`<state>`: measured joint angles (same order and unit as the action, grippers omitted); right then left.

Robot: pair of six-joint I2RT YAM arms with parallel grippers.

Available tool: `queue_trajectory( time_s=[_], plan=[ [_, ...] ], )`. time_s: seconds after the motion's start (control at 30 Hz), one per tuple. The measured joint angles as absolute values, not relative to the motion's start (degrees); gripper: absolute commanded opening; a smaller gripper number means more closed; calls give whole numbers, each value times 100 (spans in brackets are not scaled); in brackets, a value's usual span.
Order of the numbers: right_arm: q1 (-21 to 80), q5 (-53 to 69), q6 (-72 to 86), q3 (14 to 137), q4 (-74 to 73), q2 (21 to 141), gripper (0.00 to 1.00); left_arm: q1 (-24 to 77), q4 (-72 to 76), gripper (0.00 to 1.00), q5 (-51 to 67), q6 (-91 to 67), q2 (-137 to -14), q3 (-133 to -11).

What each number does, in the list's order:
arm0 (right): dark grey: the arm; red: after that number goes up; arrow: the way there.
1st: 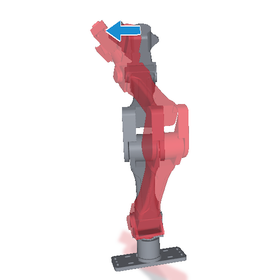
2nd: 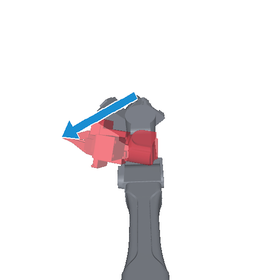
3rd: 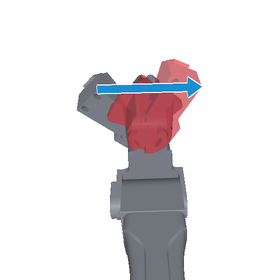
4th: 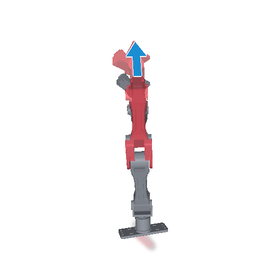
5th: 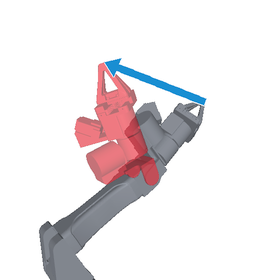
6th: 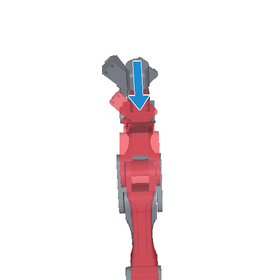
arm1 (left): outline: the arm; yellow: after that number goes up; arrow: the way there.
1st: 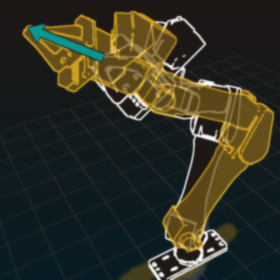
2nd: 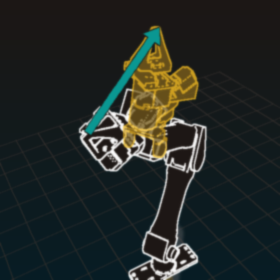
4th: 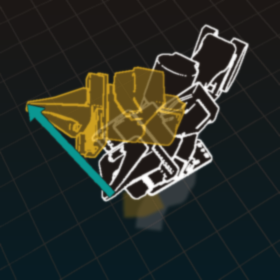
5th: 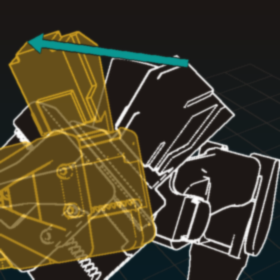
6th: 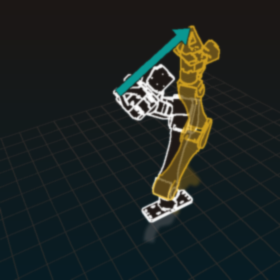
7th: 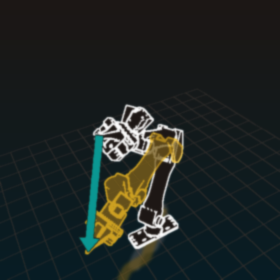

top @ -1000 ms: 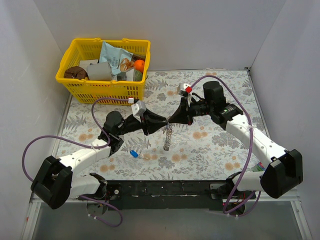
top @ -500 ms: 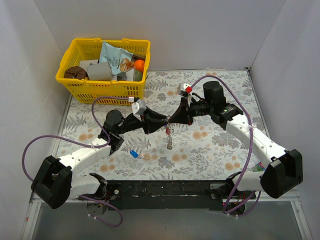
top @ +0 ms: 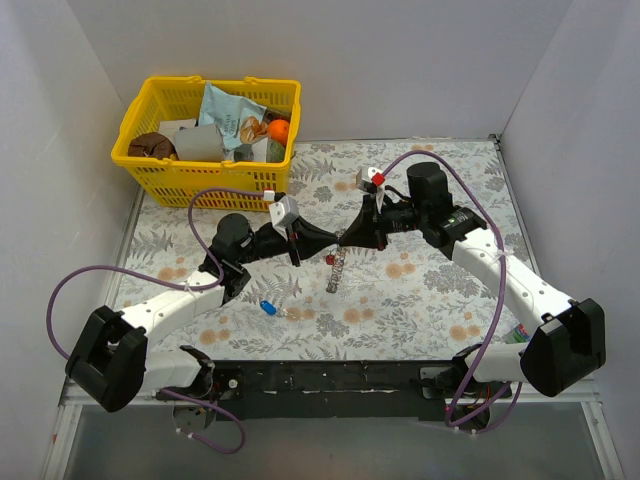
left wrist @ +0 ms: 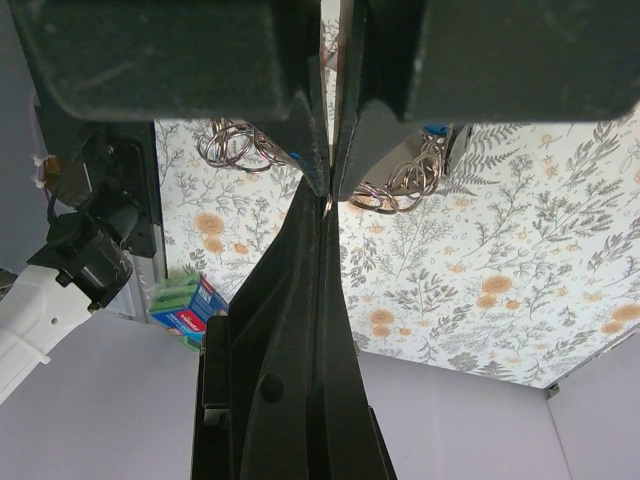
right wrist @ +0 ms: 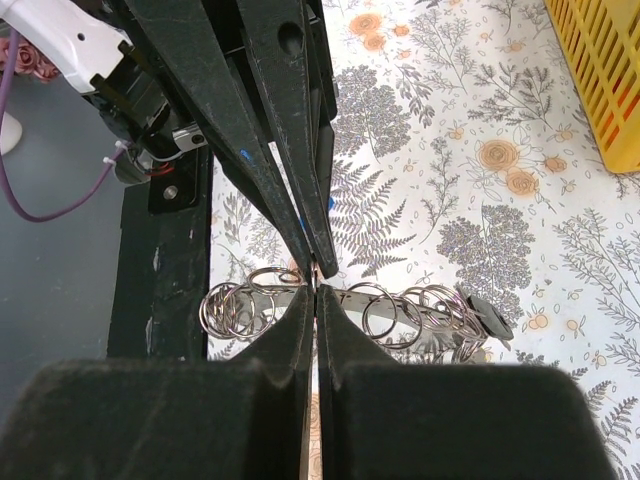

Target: Put the keys on the keyring

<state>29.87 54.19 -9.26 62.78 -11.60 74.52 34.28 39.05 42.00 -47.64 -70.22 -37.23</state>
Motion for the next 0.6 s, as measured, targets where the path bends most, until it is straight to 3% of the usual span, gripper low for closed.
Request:
queue_trajectory(
  time_s=[0.2, 0.23, 0.27, 0.33, 0.37, 0.47, 0.6],
  plan=[
    [2989, 5411, -930, 6278, -1205, 7467, 1, 3428, 3800, 0, 4226, -4683, -7022, -3736],
    [2989, 5411, -932, 6278, -1212, 7467, 6, 3428, 3795, 0, 4228, -4683, -7022, -3736],
    [2989, 5406, -932, 6276, -1212, 7467, 20, 3428, 3795, 0, 4226, -4685, -7022, -3736],
    [2989, 5400, -919, 6278, -1212, 7467, 37, 3428, 3806, 0, 4224, -4689, -7022, -3736],
    [2989, 5398, -904, 6276, -1192, 7467, 53, 3428, 3811, 0, 4211, -4692, -7022, -3732],
    [2989, 5369, -838, 6204, -974, 7367, 80, 3428, 3822, 0, 4117, -4722, -7022, -3664],
    [2989, 5105, -731, 5896, -628, 6860, 93, 3428, 3935, 0, 3981, -4748, -7004, -3481]
  ],
)
